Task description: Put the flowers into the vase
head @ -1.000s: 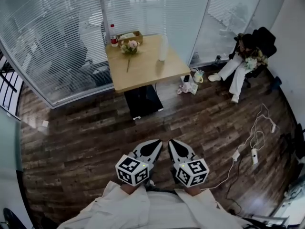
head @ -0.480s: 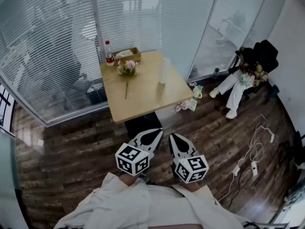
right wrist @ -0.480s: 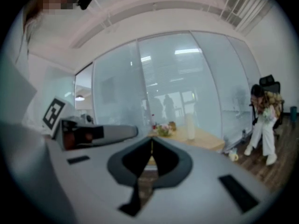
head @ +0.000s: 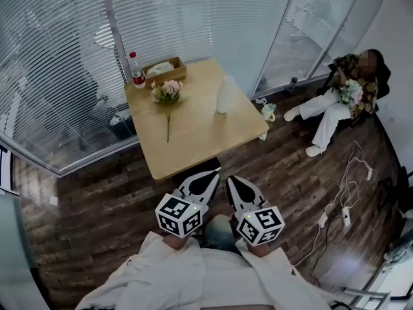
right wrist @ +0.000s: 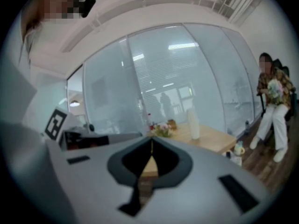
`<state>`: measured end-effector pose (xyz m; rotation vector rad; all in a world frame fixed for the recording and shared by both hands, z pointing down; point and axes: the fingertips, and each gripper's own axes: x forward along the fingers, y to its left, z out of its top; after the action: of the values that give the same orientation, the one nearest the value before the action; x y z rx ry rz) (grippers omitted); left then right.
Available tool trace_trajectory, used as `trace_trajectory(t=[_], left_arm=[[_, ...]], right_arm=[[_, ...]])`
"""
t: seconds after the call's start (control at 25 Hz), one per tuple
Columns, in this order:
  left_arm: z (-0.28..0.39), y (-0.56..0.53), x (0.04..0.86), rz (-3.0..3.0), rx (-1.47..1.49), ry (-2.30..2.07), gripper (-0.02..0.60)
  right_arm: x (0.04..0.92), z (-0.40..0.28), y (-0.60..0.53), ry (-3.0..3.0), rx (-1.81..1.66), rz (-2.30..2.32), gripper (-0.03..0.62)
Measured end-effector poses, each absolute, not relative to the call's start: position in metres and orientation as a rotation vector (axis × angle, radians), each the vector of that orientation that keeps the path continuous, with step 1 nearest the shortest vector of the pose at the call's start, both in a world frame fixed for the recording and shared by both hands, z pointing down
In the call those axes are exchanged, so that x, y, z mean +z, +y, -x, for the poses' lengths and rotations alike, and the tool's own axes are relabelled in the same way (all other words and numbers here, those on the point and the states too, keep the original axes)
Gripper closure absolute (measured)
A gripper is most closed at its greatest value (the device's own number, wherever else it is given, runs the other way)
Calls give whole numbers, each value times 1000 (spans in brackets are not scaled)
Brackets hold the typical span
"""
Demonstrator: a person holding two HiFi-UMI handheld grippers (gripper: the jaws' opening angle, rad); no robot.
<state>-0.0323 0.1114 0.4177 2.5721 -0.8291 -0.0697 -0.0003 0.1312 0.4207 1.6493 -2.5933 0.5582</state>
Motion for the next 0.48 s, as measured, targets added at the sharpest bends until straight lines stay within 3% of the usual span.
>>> trace_trajectory(t=[0.48], left_arm=[[18, -11, 422, -2563, -111, -915, 572]], right_arm=[[426, -29, -3, -2677, 590, -1563, 580]])
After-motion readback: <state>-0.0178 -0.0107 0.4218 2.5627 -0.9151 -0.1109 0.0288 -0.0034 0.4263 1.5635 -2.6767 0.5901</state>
